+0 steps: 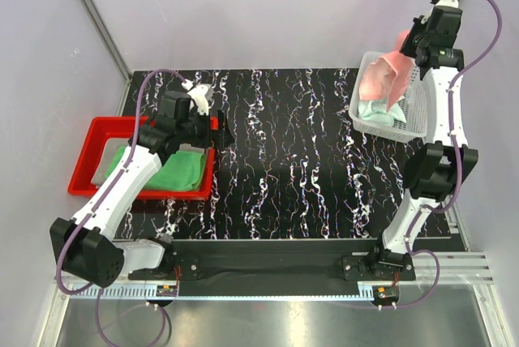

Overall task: Fold and stack the towels
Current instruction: Grab crumpled towel, then move the towel to the center of the board

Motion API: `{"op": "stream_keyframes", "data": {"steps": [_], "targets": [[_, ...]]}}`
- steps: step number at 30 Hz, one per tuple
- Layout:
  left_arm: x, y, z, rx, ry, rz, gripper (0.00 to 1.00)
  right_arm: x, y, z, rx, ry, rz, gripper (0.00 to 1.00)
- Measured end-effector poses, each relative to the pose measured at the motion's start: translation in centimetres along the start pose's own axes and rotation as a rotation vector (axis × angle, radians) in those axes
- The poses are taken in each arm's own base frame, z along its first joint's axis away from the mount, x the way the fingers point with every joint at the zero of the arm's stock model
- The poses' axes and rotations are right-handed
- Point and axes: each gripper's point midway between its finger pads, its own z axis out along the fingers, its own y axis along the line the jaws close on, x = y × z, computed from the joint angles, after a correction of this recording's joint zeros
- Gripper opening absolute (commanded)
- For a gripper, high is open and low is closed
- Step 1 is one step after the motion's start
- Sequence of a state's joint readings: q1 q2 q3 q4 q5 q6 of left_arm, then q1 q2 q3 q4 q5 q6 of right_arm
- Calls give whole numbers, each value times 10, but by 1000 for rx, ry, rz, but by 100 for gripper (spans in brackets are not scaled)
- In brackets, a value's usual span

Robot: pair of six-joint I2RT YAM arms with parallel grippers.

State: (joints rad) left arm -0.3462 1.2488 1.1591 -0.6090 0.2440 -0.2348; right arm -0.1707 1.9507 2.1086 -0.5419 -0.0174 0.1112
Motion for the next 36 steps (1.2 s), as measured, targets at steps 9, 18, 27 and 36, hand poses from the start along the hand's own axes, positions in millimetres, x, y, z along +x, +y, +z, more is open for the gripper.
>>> {"op": "stream_keyframes", "data": {"steps": [9, 18, 27, 36], "targets": [[-3, -2, -6, 3, -18, 4, 99, 15, 7, -4, -51, 48, 6, 0], [-27, -6, -17, -2, -96, -33, 99, -12, 99, -86, -437, 85, 50, 0], [-58, 0, -37, -51, -177, -5, 98, 178, 196, -266, -910, 417, 52, 6], [-17, 14, -17, -111, -43, 25, 87, 383, 155, -275, -624, 973, 102, 54]]}}
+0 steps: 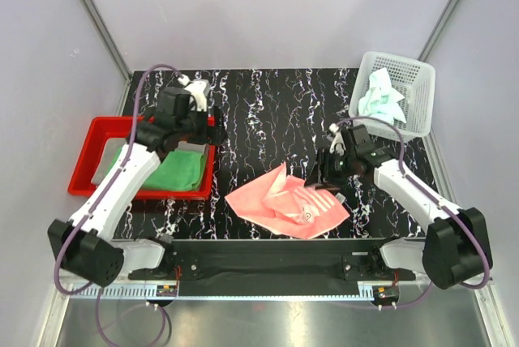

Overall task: Fold and stack the towels
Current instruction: Move the towel to the center of the board

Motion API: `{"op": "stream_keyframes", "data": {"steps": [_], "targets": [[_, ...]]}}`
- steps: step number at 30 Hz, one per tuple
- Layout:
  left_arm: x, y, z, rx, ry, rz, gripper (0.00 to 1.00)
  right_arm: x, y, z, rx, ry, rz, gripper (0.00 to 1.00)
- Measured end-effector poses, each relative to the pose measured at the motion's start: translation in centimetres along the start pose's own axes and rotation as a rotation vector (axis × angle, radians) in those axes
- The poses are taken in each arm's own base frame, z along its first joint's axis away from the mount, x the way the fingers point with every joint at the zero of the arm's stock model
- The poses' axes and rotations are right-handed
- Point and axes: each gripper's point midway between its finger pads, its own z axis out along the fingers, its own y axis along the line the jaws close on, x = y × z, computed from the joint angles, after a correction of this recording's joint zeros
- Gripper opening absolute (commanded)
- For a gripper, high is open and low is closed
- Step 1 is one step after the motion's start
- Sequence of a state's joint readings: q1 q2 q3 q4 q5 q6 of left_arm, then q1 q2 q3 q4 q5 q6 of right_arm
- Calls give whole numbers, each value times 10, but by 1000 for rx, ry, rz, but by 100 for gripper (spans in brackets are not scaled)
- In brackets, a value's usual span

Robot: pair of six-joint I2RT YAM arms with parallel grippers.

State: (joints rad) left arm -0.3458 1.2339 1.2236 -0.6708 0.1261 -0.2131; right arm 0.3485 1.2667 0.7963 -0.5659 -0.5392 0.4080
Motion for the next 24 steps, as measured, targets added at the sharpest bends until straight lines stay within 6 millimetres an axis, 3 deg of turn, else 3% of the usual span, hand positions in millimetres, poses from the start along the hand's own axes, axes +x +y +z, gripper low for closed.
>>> {"op": "stream_keyframes", "data": {"steps": [7, 10, 12, 17, 24], "targets": [[47, -30, 45, 37, 196, 67, 75, -82, -1, -23, 181, -276, -60, 46], [67, -37, 54, 48, 237, 65, 75, -105, 0, -5, 174, -267, -99, 46], [79, -34, 54, 42, 248, 41, 76, -115, -3, 18, 161, -208, -104, 48], [94, -30, 42, 37, 226, -18, 76, -120, -10, 70, 169, -85, -94, 53], [82, -34, 25, 57, 153, -30, 77, -97, -2, 117, 183, 29, -134, 53]]}}
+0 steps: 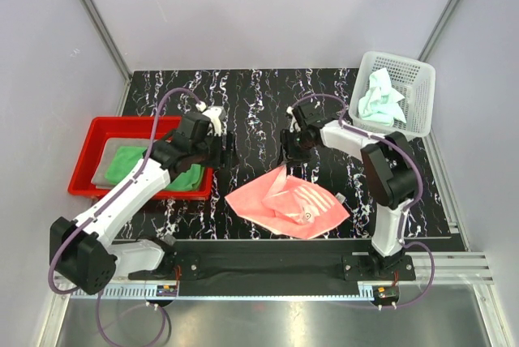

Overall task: Fold and stack the towels
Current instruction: Move the towel to the center of the board, then flatten out the crumpled towel

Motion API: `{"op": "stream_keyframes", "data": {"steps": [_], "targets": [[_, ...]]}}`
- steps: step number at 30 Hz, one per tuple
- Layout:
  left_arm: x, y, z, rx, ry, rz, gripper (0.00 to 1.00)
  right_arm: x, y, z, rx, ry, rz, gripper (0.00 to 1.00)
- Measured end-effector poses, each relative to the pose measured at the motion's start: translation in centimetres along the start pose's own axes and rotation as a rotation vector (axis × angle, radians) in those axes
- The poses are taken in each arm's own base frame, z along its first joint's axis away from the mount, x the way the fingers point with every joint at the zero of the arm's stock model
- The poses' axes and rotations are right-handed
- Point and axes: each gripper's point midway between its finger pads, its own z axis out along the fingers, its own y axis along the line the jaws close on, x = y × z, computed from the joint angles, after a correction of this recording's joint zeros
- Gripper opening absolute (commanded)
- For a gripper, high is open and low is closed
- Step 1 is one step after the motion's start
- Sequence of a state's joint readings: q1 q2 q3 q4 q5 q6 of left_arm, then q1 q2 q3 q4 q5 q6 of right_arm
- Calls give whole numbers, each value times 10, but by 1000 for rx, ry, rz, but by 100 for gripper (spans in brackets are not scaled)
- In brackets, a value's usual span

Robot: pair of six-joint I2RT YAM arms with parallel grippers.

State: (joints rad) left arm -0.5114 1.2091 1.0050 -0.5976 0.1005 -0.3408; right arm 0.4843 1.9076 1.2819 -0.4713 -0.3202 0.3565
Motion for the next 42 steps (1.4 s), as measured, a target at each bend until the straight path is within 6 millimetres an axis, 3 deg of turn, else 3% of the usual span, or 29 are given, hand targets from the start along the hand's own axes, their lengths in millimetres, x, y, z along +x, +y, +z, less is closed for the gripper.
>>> {"op": "stream_keyframes", "data": {"steps": [1, 4, 5, 8, 10, 15, 19, 22, 27, 36, 42], "targets": [[-1, -1, -2, 3, -7, 1, 76, 2, 1, 5, 9, 10, -6, 52], [-2, -1, -8, 7, -19, 7, 74, 7, -1, 18, 36, 31, -11, 38], [-2, -1, -9, 6, -18, 11, 74, 9, -3, 22, 48, 37, -8, 23], [4, 1, -11, -5, 4, 21, 72, 6, -14, 23, 101, 14, -10, 0], [10, 2, -10, -16, 29, 28, 72, 3, -20, 21, 134, -9, -11, 0], [16, -14, 1, -3, 65, 36, 58, 10, -56, -1, 263, -61, 5, 0], [22, -24, 25, -1, 104, -12, 54, 14, -85, -17, 326, -82, 42, 0], [31, -20, 50, -30, 154, -61, 55, 15, -94, -22, 332, -91, 63, 0], [55, -8, 89, -98, 257, -121, 57, 18, -98, -26, 333, -92, 65, 0], [69, 5, 138, -177, 307, -162, 54, 21, -95, -26, 309, -89, 54, 0], [56, 1, 151, -168, 277, -177, 46, 23, -95, -26, 304, -87, 55, 0]]}}
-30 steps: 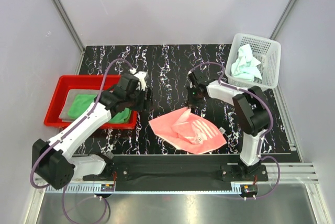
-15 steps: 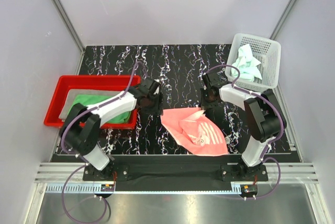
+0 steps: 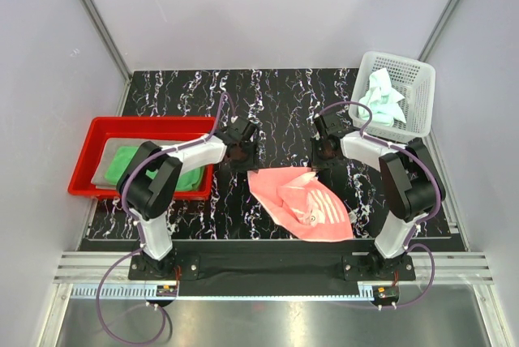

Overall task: Fold and stack the towels
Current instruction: Flatten out the crumpled towel

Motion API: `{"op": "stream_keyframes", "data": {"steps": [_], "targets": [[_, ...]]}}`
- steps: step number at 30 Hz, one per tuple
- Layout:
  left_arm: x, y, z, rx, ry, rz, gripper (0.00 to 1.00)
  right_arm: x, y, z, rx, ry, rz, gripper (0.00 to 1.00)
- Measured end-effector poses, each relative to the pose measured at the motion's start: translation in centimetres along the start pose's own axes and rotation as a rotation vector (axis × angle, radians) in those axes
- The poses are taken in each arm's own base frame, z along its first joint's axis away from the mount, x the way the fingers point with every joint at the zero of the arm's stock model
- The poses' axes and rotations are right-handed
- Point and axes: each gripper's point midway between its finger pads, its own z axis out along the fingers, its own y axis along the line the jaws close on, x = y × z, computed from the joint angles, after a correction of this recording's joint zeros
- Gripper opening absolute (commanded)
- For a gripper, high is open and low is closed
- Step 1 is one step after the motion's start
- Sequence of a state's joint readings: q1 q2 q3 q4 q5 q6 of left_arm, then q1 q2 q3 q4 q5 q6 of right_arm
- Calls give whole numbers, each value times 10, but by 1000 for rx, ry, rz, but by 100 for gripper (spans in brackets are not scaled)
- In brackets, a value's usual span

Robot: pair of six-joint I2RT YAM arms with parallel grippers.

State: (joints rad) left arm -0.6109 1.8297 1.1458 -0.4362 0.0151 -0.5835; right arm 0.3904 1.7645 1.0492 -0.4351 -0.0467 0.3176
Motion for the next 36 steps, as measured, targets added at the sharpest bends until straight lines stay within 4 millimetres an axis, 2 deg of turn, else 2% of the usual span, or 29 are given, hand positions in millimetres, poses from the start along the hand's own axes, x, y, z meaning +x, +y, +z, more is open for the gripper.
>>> {"op": "stream_keyframes", "data": {"steps": [3, 9, 14, 20, 22, 24, 26, 28, 31, 33, 36], "targets": [[-3, -3, 2, 10, -13, -6, 42, 0, 0, 0, 0, -1, 0, 0], [-2, -3, 4, 15, -15, -21, 24, 0, 0, -1, -1, -2, 1, 0], [-1, -3, 5, 24, -19, -24, 0, 0, 1, -1, -4, -1, 1, 0], [-1, -4, 3, 30, -9, 16, 0, -7, 6, -5, -20, -6, 2, 0], [-1, 1, -2, 9, 9, 48, 0, -18, 11, -11, -28, -24, 1, 0], [-9, 1, -11, -6, 13, 86, 0, -40, 18, -22, -42, -62, -5, 0], [-34, -3, -26, -5, -19, 118, 0, -72, 28, -41, -60, -128, -24, 0], [-75, -12, -50, 15, -97, 146, 0, -114, 39, -67, -79, -230, -47, 0], [-143, -27, -104, 47, -284, 189, 0, -183, 54, -130, -97, -450, -93, 0], [-172, -31, -149, 65, -407, 211, 0, -207, 58, -179, -103, -575, -121, 0], [-184, -44, -231, 144, -579, 254, 0, -215, 63, -256, -132, -737, -152, 0]]}}
